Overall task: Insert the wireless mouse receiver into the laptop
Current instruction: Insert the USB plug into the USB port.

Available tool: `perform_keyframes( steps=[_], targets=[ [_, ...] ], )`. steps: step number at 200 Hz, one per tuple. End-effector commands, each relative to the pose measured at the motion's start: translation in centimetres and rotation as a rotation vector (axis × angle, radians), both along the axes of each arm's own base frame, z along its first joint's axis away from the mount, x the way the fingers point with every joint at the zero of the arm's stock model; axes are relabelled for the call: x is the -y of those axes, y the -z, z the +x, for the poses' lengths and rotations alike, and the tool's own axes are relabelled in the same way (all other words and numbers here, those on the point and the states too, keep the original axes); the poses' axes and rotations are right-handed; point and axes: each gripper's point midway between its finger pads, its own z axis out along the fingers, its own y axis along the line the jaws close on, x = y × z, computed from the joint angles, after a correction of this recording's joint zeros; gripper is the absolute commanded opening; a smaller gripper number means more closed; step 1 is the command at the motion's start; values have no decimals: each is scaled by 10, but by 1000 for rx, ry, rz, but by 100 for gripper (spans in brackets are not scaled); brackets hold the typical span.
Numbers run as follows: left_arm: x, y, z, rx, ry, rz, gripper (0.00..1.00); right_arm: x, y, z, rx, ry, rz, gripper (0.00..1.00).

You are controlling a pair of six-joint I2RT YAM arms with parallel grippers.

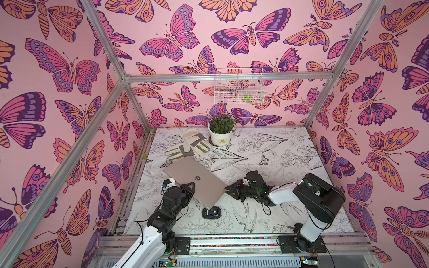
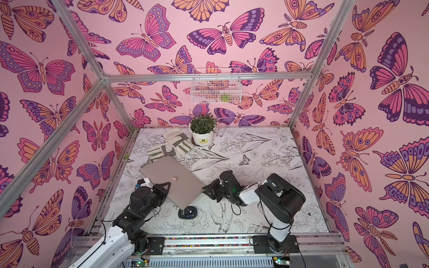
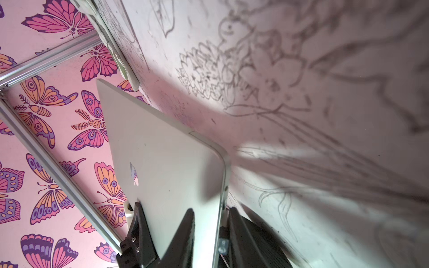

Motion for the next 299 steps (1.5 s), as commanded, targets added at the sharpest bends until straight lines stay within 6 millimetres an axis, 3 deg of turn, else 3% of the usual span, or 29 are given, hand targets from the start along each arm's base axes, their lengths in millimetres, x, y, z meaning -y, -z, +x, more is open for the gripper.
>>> perform_keyframes(
  steps=[1,71,147,262,299],
  targets=[
    [4,-57,13,205,-10,-86,0,-8,-2,3,5,0,19,24],
    [4,-59,11,207,-10,-92,0,-6,5,4,7,22,16,6],
    [2,-61,12,204,-28,-115,0,-5,2,3,19,27,31,0],
    [-4,-62,12,140,-129,-319,0,-8,-49,17,253,49,179,0],
    [-8,-65,12,143,-162,-355,0,-8,-57,19,276,62,205,0]
  ],
)
